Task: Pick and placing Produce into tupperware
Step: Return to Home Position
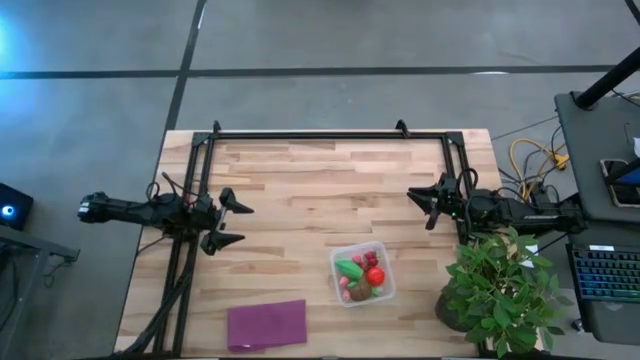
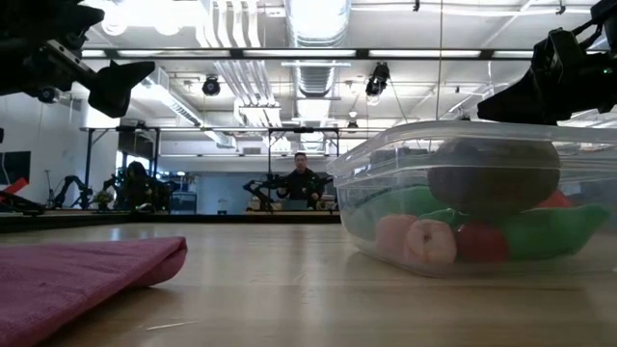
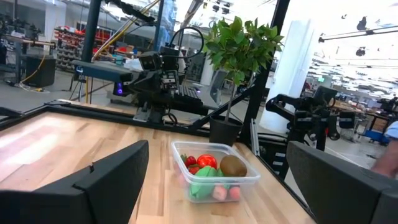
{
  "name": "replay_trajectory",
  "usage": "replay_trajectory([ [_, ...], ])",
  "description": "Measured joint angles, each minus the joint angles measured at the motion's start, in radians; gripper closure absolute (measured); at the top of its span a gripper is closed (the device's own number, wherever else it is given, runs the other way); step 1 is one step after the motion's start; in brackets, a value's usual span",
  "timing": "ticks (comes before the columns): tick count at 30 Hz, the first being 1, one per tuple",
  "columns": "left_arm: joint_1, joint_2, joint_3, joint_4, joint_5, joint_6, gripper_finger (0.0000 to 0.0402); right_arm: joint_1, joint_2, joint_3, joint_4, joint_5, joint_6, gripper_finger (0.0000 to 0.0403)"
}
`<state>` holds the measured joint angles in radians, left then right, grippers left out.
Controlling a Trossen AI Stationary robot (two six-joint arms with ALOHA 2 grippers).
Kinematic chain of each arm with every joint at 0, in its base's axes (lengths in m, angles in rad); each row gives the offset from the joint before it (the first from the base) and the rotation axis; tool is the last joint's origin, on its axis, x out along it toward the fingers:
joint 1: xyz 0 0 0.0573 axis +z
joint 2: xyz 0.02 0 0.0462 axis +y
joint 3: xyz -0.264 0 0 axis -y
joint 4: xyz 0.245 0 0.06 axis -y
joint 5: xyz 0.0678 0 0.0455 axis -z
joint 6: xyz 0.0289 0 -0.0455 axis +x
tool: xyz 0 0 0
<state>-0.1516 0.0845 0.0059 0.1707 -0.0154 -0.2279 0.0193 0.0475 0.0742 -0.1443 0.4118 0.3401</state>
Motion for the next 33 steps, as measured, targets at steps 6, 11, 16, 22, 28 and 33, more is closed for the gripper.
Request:
replay_trajectory([
  [6,0.0,0.0,0.0,-0.002,0.0,0.0,0.0035,0.0,0.0,0.0,0.0,0.0,0.0,0.033],
  [11,0.0,0.0,-0.001,-0.001,0.0,0.0,0.0035,0.0,0.0,0.0,0.0,0.0,0.0,0.0325],
  [16,0.0,0.0,-0.001,-0.001,0.0,0.0,0.0035,0.0,0.0,0.0,0.0,0.0,0.0,0.0319],
  [22,0.0,0.0,-0.001,0.001,0.0,0.0,0.0035,0.0,0.0,0.0,0.0,0.0,0.0,0.0323],
  [28,0.0,-0.001,-0.001,0.001,0.0,0.0,0.0035,0.0,0.0,0.0,0.0,0.0,0.0,0.033],
  [33,0.0,0.0,-0.001,-0.002,0.0,0.0,0.0035,0.0,0.0,0.0,0.0,0.0,0.0,0.0325],
])
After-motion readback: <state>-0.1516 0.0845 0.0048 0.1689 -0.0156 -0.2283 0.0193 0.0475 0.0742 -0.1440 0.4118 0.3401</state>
